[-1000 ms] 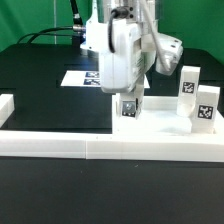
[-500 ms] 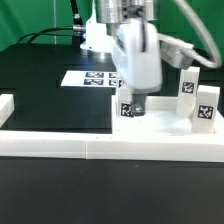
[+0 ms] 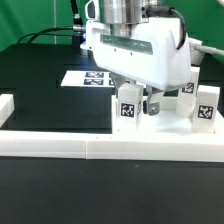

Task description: Assemble square table

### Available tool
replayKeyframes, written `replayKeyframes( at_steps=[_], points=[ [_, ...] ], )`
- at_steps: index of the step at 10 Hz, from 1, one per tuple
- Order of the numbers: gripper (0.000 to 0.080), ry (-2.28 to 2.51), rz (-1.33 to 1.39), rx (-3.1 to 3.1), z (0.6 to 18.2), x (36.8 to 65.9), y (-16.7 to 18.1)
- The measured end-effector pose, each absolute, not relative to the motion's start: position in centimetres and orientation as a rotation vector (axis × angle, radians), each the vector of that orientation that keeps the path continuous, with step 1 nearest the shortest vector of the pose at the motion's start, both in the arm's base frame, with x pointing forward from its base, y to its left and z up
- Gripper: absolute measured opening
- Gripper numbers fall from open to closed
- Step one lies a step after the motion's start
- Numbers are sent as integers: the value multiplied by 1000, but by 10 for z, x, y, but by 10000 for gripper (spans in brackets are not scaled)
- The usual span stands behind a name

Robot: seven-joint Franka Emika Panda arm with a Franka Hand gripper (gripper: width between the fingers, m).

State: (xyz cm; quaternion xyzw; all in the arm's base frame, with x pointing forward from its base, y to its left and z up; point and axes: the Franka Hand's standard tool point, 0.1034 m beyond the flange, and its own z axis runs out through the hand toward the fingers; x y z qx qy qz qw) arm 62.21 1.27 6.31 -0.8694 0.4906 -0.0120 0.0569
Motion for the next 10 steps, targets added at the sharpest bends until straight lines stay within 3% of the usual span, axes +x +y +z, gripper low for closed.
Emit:
replayKeyframes(
  at_steps=[4, 6, 7, 8, 9, 10],
  points=[
    [649, 632, -90, -3039, 67, 629, 22],
    [629, 678, -89, -3027, 67, 629, 21],
    [488, 691, -89, -3028, 67, 628, 17],
    [488, 856, -86, -2989, 67, 628, 11],
    [293, 981, -81, -2953, 67, 626, 7],
    [293, 1062, -80, -2924, 67, 626, 7]
  ],
)
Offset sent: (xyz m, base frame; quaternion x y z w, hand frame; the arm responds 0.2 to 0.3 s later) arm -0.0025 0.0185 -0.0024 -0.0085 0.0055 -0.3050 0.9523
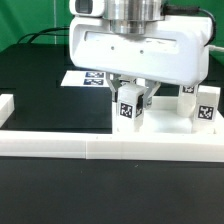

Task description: Assemble square table

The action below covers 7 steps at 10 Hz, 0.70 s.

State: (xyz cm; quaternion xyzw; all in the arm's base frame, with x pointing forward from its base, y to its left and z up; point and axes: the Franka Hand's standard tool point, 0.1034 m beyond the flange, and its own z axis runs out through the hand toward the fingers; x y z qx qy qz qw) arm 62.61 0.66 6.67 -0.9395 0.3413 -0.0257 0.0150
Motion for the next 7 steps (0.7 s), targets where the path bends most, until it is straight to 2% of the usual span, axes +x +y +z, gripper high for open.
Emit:
replayKeyframes(
  at_steps=[4, 7],
  points=[
    [290, 1617, -88, -2651, 67, 625, 6],
    [290, 2215, -36, -2103, 65, 624, 7]
  ],
)
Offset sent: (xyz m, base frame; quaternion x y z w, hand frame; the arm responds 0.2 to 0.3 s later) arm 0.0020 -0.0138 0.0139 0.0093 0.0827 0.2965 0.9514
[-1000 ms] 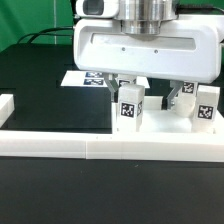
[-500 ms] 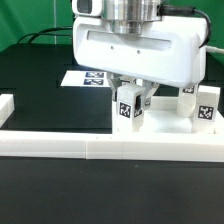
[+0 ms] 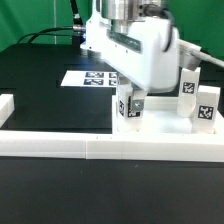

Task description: Assemble square table

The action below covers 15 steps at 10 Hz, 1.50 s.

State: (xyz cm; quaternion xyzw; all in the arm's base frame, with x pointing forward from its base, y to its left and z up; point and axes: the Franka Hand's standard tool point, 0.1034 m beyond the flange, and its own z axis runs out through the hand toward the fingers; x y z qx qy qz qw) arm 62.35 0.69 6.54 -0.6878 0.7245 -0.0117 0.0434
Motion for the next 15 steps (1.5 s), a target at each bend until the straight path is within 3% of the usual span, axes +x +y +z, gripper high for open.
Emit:
replayKeyframes(
  at_steps=[9, 14, 15],
  points=[
    [298, 2690, 28, -1367, 65, 621, 3],
    [317, 2706, 2, -1379, 65, 618, 2],
    [377, 2687, 0, -1416, 65, 618, 2]
  ],
)
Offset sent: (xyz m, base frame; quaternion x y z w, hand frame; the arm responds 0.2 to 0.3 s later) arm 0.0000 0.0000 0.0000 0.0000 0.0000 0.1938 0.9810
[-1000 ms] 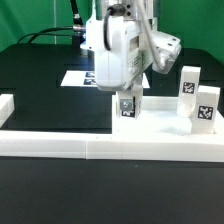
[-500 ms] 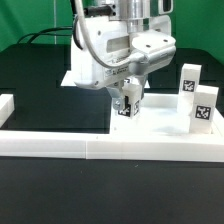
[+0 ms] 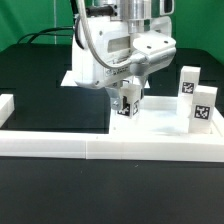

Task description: Assemble square table

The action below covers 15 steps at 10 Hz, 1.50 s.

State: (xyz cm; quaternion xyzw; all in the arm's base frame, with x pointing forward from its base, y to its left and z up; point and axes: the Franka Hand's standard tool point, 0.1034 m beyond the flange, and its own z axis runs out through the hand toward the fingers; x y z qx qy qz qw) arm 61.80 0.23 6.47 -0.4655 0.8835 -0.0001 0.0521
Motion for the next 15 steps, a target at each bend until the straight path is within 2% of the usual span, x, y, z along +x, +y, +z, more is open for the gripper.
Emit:
replayKeyframes(
  at_steps=[1, 2, 3, 4, 8, 11, 14, 15],
  points=[
    [579, 2660, -3, -1466, 65, 618, 3],
    [579, 2572, -16, -1604, 67, 619, 4],
    [635, 2476, -24, -1740, 69, 621, 7],
    [645, 2355, -36, -1908, 69, 620, 8],
    [649, 2080, -59, -2220, 67, 620, 6],
    [649, 1450, -97, -2733, 64, 621, -2],
    [649, 1193, -106, -2876, 62, 621, -1],
    [523, 1239, -105, -2855, 62, 621, -1]
  ],
)
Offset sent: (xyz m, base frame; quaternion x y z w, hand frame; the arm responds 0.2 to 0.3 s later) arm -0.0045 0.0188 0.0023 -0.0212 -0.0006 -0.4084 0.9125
